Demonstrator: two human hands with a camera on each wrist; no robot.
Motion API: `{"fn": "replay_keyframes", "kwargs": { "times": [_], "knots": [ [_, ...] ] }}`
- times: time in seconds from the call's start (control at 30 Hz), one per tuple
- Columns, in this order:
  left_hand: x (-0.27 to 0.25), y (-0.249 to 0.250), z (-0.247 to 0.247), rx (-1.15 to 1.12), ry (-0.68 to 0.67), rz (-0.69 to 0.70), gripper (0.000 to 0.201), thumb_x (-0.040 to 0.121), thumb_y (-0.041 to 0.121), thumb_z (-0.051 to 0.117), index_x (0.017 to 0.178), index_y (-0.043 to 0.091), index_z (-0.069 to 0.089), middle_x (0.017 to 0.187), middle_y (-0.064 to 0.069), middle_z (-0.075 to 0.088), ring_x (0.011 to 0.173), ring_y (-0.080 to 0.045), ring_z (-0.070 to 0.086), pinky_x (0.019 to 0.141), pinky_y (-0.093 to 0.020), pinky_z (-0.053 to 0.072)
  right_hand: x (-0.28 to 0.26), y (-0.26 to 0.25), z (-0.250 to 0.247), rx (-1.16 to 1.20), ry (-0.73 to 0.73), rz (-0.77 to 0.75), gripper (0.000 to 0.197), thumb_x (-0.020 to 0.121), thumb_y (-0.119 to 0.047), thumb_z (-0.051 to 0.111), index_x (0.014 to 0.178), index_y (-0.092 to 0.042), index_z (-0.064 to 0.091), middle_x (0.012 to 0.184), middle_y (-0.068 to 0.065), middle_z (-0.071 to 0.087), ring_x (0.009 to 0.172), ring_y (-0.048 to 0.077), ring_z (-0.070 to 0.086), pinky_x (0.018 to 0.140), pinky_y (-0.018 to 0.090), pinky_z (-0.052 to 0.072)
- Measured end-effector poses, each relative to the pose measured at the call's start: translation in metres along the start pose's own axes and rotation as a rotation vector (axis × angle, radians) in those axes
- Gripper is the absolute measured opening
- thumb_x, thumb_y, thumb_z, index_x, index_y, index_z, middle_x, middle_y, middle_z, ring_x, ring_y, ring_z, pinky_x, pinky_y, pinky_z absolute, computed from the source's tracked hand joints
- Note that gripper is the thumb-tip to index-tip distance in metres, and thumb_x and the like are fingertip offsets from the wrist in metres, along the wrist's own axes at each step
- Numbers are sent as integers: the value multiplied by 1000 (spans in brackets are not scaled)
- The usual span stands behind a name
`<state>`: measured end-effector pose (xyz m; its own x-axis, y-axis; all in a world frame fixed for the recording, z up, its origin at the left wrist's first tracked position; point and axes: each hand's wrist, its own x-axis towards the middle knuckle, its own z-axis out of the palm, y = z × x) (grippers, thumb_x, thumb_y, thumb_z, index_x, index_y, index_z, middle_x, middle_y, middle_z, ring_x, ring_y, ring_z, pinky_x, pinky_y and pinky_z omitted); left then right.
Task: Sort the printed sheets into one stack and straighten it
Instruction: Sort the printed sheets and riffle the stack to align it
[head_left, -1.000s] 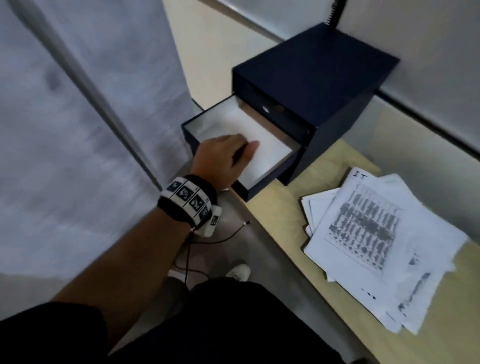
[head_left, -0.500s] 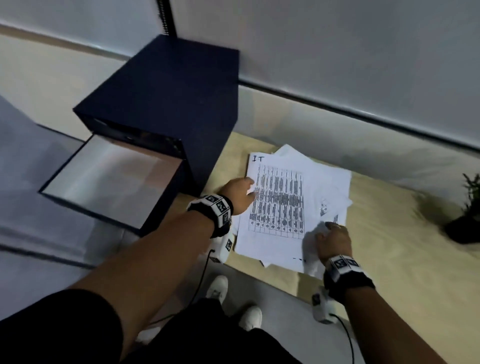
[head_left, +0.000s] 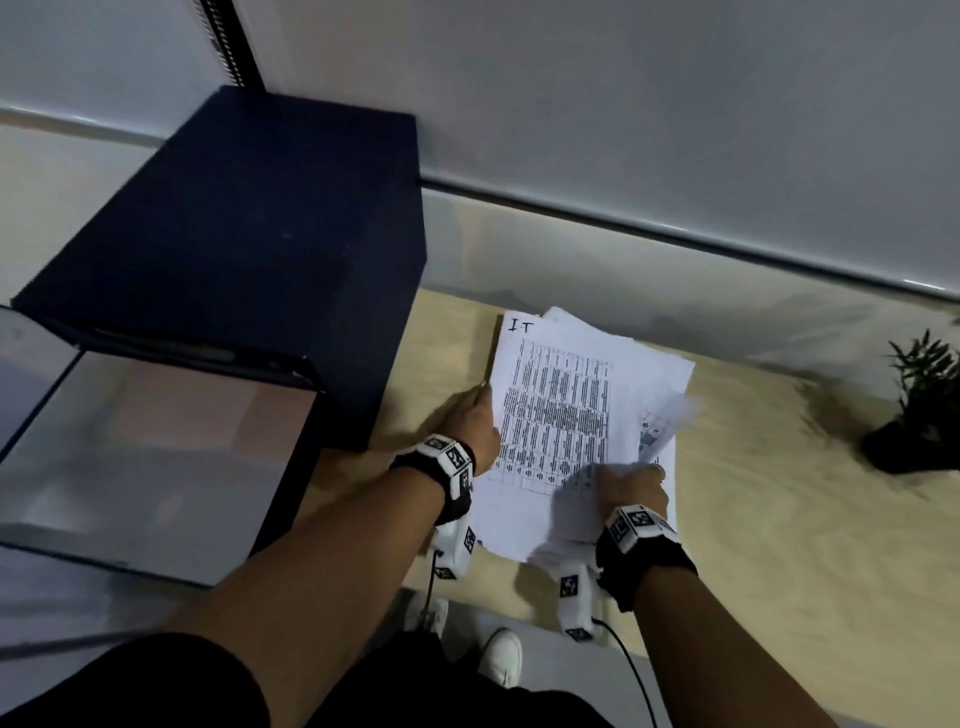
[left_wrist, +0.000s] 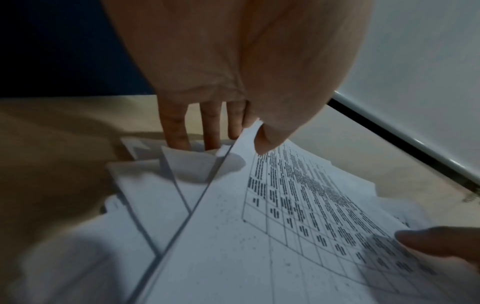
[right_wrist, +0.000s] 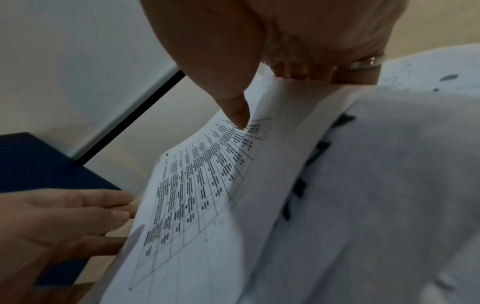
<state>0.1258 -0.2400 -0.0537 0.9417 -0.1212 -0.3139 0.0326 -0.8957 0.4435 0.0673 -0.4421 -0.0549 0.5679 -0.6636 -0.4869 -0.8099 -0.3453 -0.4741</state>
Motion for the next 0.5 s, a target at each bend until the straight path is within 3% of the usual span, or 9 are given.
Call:
{"fn": "replay_keyframes", "kwargs": {
  "times": [0.13,0.23,0.37,0.43,0.5],
  "knots": [
    [4,-5,-2,-11,-12,-66,52,98,12,45,148,7,32,144,-14,51,126,-31,54,101,-33,43,-6,4,-2,-49,5,-32,42,88,-23,63,118,1,47,122,28,60,112,42,58,92,41,47],
    [6,-5,-9,4,-25,-68,40,101,18,44,136,-1,42,138,-14,52,123,-33,53,98,-35,42,-1,7,-2,-84,-34,-115,44,89,-24,66,123,0,49,122,27,60,112,42,59,91,42,47],
    [9,-13,-7,-83,-3,-85,35,97,24,54,127,6,51,132,-9,56,115,-29,59,92,-30,45,6,8,-10,-103,-72,-193,42,78,-11,71,116,-4,55,116,23,64,103,37,63,89,41,52],
    [6,-18,-5,-116,23,-109,26,97,22,56,117,6,55,123,-8,57,108,-24,60,84,-24,41,9,10,-13,-133,-2,-206,60,78,-11,70,133,-3,48,129,24,55,114,39,57,98,42,47],
    [0,-22,-4,-108,61,-118,23,98,26,56,102,4,59,109,-11,63,93,-25,60,75,-26,37,8,9,-13,-286,6,-247,66,81,-18,67,141,-9,41,138,22,47,123,41,49,104,44,42]
  ]
}}
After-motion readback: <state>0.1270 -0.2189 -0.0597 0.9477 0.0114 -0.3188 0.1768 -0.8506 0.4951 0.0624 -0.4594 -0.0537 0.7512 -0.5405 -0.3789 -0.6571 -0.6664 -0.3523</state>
